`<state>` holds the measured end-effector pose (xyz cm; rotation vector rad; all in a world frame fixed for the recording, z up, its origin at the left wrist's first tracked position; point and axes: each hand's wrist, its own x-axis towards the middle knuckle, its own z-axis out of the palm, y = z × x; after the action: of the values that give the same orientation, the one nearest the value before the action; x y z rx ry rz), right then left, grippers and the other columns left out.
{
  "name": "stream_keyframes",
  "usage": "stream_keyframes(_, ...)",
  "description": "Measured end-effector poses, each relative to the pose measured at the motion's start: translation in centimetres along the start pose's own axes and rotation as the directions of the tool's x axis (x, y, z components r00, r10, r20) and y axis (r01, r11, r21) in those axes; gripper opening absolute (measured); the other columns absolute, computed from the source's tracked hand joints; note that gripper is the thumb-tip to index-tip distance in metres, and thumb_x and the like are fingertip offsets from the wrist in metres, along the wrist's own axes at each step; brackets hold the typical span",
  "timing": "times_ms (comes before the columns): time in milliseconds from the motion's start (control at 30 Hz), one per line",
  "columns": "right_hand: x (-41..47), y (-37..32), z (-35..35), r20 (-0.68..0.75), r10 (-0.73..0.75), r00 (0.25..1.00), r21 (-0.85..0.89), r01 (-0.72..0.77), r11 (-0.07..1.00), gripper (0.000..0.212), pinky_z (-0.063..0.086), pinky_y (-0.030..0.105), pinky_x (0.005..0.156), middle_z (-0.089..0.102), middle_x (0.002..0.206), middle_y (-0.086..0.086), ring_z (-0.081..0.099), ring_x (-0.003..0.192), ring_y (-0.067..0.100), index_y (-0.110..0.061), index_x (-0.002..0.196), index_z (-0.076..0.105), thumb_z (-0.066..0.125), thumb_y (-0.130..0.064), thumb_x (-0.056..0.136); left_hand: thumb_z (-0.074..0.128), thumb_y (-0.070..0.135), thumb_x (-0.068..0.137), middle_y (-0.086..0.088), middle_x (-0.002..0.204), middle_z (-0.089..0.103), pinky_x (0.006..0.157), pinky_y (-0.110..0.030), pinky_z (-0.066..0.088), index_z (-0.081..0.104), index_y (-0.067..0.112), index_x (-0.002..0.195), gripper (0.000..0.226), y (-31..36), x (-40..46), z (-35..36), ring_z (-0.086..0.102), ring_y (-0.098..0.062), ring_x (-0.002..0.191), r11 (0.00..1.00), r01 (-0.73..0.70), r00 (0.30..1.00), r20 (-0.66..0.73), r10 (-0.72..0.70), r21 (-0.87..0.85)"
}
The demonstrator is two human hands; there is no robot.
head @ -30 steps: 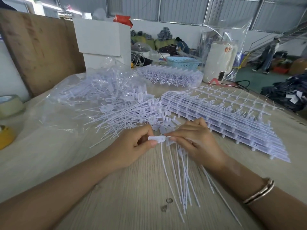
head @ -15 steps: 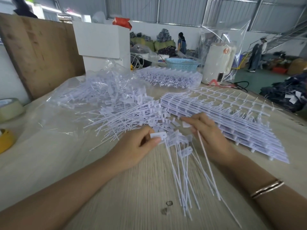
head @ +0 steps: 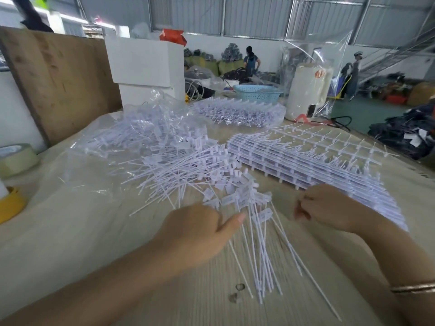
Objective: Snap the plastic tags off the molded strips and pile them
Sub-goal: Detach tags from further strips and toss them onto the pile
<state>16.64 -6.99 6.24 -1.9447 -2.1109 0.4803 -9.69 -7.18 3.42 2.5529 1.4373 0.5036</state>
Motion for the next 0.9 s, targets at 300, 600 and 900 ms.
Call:
stream_keyframes(300, -0.4, -3.9, 2.8, 0.251, -0.282, 0.926, 0.411, 0.161, 0.897, 0.047, 0.035, 0.008, 0.062, 0.058, 0.059, -0.021, 0.050, 0.059, -0.009, -0.025, 0.076, 0.069, 0.038, 0.010, 0.081, 0.023, 0.088, 0.069, 0.003, 0.061, 0.052, 0.053, -0.027, 0.040, 0.054, 0.014, 0.071, 0.081, 3.7, 2.9, 0.3, 0.052, -0.011, 0.056, 0.980, 0.025, 0.967, 0.245, -0.075, 0.200)
stream_keyframes(600, 0.4, -1.0, 1.2, -0.267, -0.053, 0.962, 0.654, 0.221, 0.724, 0.054, 0.035, 0.012, 0.051, 0.049, 0.050, -0.009, 0.043, 0.051, 0.004, -0.016, 0.074, 0.072, 0.030, 0.017, 0.081, 0.040, 0.012, 0.094, 0.004, 0.081, 0.041, 0.060, -0.025, 0.033, 0.042, 0.012, 0.117, 0.023, 2.9, 2.1, 0.6, 0.046, -0.013, 0.073, 0.951, 0.066, 0.971, 0.202, -0.132, 0.303)
stream_keyframes(900, 1.1, 0.2, 1.1, -0.481, 0.010, 0.877, 0.630, 0.338, 0.699, 0.053, 0.031, 0.014, 0.049, 0.051, 0.053, -0.011, 0.040, 0.051, 0.005, -0.018, 0.072, 0.072, 0.032, 0.016, 0.082, 0.041, 0.014, 0.098, 0.006, 0.072, 0.055, 0.040, -0.018, 0.033, 0.051, 0.021, 0.098, 0.013, -1.3, 3.7, -6.8, 0.044, -0.001, 0.040, 0.987, 0.032, 0.996, -0.082, -0.045, -0.159)
